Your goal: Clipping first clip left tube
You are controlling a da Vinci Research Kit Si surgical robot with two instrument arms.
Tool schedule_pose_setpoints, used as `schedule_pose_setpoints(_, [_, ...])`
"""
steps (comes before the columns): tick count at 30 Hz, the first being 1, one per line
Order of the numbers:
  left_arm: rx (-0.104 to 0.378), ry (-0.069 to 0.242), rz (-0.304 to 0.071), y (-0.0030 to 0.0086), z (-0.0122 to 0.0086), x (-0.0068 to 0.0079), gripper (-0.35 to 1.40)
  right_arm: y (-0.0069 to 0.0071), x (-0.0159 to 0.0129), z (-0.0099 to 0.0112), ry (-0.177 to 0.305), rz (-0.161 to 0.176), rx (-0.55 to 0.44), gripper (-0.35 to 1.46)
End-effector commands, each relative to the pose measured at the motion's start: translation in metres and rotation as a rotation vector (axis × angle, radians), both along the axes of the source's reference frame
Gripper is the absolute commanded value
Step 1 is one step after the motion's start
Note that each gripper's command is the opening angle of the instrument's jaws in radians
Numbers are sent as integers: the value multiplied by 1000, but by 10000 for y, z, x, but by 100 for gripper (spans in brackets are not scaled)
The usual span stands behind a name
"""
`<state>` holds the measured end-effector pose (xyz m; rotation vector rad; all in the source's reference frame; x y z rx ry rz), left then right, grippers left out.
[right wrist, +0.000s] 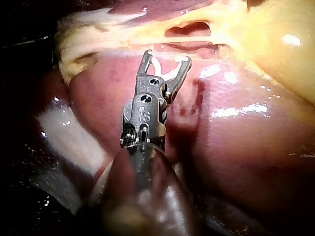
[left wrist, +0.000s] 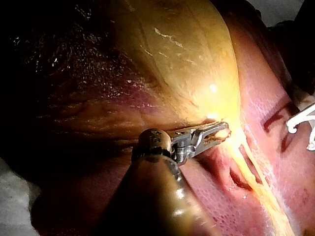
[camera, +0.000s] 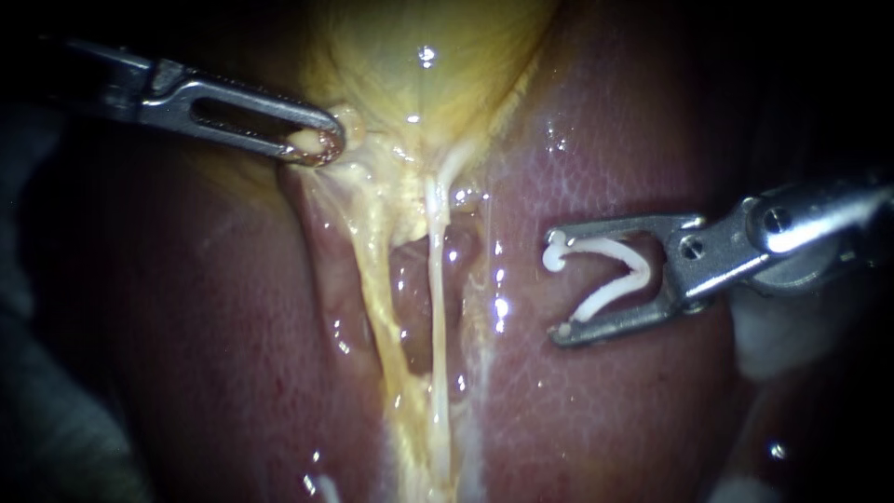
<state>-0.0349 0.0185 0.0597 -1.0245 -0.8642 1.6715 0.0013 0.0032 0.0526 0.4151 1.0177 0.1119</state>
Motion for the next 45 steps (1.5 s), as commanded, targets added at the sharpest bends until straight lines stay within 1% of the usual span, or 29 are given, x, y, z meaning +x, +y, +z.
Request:
schedule_pose_setpoints(1, [0,0,0,0,0,0,-35,0,0,0,0,0,0,50])
schedule_pose_setpoints(11, [0,0,0,0,0,0,-35,-3,6,-1,-2,2,-1,50])
schedule_pose_setpoints(15, [0,0,0,0,0,0,-35,-8,12,0,-5,7,-6,50])
schedule_pose_setpoints(17, [0,0,0,0,0,0,-35,-12,16,1,-1,-1,-9,50])
schedule_pose_setpoints(20, [0,0,0,0,0,0,-35,-16,22,3,-1,1,16,50])
schedule_pose_setpoints(25, [0,0,0,0,-1,1,-35,-24,34,7,-3,21,77,50])
schedule_pose_setpoints(32, [0,0,1,0,-1,1,-35,-36,55,17,0,32,134,50])
schedule_pose_setpoints(40, [1,-1,1,0,-2,3,-35,-49,81,33,16,25,185,50])
schedule_pose_setpoints(45, [1,-1,1,0,-3,3,-35,-55,98,45,30,28,228,50])
